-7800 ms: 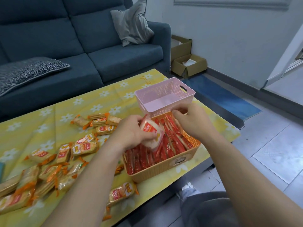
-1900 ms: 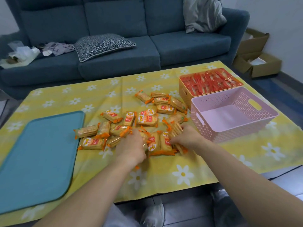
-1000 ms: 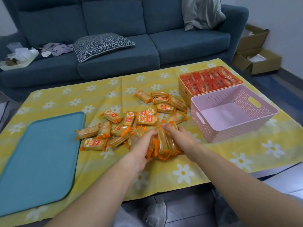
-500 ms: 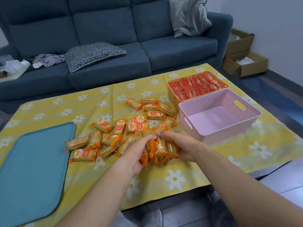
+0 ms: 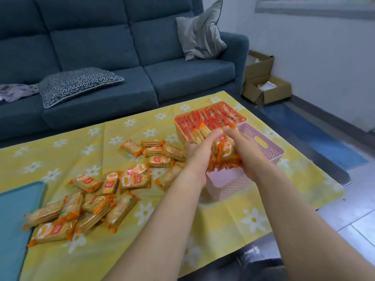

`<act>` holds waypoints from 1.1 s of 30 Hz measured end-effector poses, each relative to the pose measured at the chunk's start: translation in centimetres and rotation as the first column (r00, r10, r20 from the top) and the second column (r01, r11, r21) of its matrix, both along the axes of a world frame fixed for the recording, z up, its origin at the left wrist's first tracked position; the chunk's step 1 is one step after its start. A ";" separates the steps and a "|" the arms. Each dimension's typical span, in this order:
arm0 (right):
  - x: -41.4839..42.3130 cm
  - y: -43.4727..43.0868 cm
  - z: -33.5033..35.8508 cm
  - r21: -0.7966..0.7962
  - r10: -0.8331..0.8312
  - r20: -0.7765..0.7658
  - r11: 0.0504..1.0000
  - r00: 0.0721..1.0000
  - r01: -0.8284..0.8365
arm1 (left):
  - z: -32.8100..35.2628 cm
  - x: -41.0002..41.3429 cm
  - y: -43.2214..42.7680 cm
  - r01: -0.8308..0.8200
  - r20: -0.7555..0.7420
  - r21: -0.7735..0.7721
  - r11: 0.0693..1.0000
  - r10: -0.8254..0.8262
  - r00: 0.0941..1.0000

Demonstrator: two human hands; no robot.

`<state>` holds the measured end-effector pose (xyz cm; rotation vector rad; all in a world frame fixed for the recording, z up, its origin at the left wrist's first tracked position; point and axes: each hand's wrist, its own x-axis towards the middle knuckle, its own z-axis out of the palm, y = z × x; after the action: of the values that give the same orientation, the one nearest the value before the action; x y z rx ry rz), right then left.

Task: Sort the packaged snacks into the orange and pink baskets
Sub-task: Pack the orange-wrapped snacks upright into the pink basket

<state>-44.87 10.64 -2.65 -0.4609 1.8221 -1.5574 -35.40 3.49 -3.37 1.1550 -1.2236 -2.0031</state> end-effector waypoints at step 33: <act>4.4 0.0 -2.0 0.518 0.470 -0.545 0.840 0.694 -0.162 | -2.8 8.6 -1.1 0.561 0.617 -0.679 0.474 -0.045 0.785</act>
<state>-40.48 10.69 -4.69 -1.1577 2.3592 -0.7183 -26.80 2.36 -6.14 0.9705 -2.4929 -0.9159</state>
